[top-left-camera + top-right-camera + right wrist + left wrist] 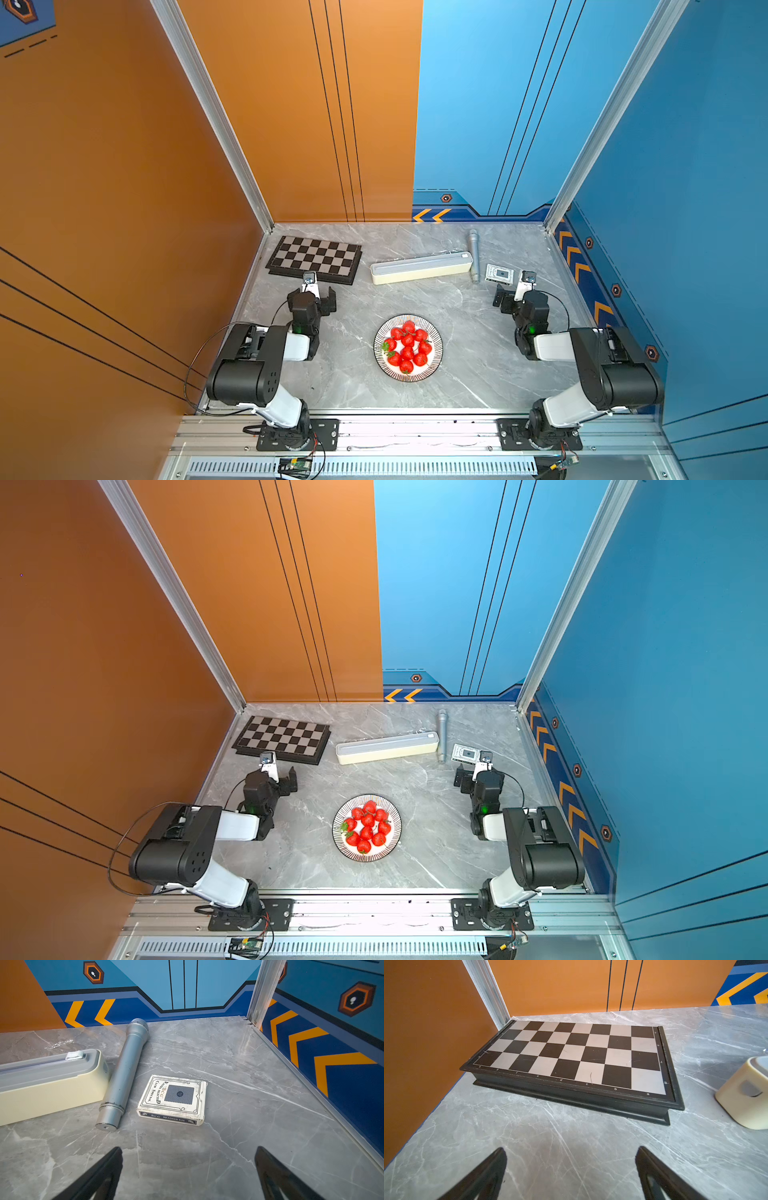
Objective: Wrap the plate with plastic wrap
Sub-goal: Move the plate to the center of the board.
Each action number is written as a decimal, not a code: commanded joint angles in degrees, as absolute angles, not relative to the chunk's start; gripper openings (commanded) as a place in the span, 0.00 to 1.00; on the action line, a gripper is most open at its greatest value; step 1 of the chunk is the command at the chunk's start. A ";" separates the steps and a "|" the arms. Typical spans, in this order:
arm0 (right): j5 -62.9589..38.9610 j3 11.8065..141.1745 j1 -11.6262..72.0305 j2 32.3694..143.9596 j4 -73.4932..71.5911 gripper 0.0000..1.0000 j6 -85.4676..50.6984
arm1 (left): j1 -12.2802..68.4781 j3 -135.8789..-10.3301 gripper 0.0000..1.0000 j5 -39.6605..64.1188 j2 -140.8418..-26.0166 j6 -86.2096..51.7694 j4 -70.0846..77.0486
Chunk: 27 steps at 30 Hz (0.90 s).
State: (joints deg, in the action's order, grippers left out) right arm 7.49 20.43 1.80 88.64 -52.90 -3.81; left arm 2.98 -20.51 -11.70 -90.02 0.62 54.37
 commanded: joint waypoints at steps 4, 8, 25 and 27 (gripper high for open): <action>6.69 21.54 1.32 88.59 -51.53 1.00 -3.43 | 3.04 -21.41 0.99 -10.63 -89.62 1.17 53.83; 5.53 21.49 0.73 88.52 -51.69 1.00 -3.79 | 3.04 -21.47 0.99 -10.62 -89.56 1.15 53.79; 4.28 21.37 0.09 88.50 -52.02 1.00 -4.28 | 1.71 -20.84 0.99 -9.42 -89.03 -0.35 53.88; 5.50 21.13 0.00 87.98 -51.95 1.00 -4.92 | 2.35 -19.86 0.99 -9.24 -87.77 0.33 54.69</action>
